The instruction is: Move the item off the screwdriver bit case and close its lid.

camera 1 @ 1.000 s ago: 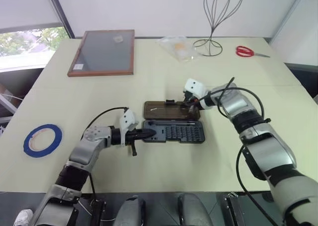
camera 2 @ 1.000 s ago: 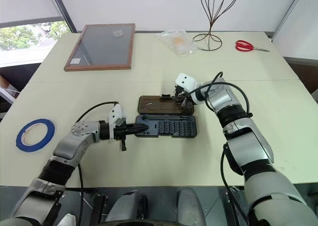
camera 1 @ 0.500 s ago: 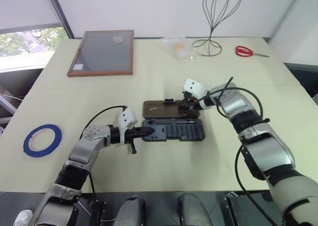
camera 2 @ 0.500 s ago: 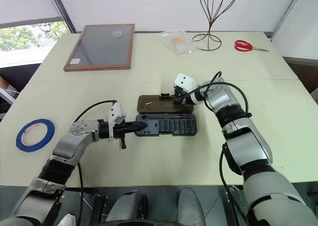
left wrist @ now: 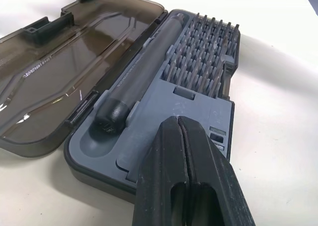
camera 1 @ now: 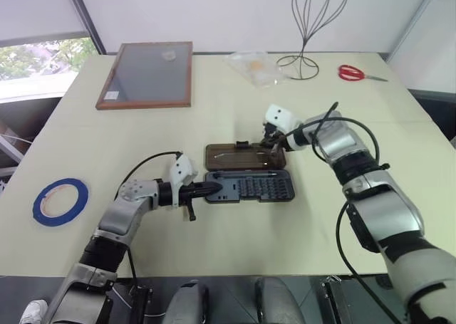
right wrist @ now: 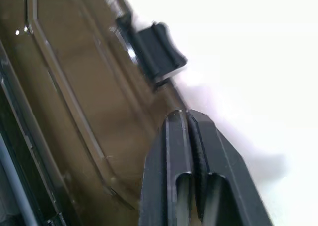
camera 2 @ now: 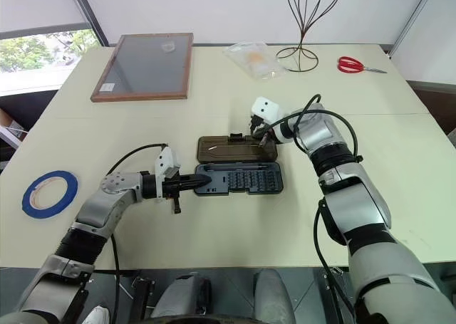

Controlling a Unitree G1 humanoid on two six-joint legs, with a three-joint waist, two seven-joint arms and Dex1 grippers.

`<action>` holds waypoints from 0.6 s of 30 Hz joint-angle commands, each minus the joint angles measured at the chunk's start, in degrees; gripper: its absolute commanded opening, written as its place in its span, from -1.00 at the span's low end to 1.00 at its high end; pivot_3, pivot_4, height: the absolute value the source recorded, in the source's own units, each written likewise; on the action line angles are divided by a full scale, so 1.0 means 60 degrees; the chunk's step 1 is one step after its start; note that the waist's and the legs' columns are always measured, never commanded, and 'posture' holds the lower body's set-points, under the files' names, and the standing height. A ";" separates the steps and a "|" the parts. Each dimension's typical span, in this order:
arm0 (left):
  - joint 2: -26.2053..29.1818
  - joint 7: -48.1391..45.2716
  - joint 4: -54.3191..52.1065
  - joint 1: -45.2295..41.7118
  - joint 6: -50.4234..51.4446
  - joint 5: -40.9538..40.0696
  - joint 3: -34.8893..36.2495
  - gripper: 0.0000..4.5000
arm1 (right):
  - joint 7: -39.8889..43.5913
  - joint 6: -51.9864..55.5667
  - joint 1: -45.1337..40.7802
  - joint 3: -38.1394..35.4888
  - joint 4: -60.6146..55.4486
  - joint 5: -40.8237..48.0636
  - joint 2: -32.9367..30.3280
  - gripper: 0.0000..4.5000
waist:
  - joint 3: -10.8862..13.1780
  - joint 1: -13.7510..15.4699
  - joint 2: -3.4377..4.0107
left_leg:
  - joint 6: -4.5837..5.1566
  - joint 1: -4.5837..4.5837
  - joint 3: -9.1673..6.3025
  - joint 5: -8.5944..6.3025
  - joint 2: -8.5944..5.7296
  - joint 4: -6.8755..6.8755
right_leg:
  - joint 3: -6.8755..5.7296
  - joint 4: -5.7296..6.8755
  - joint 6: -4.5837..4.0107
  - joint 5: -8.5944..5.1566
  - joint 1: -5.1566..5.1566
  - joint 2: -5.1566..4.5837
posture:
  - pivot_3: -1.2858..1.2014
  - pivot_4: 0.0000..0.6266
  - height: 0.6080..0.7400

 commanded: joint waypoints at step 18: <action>0.0143 0.0090 -0.0165 0.0141 0.0055 0.0070 0.0193 -1.00 | -0.0592 -0.1126 -0.0965 -0.0198 0.1760 -0.0356 0.0561 -0.17 | 0.0002 -0.0015 0.0002 | -0.0001 -0.0004 0.0002 0.0000 0.0000 -0.0005 | 0.0001 0.0000 0.0000 0.0000 -0.0007 -0.0001 | 0.03 -0.52 1.00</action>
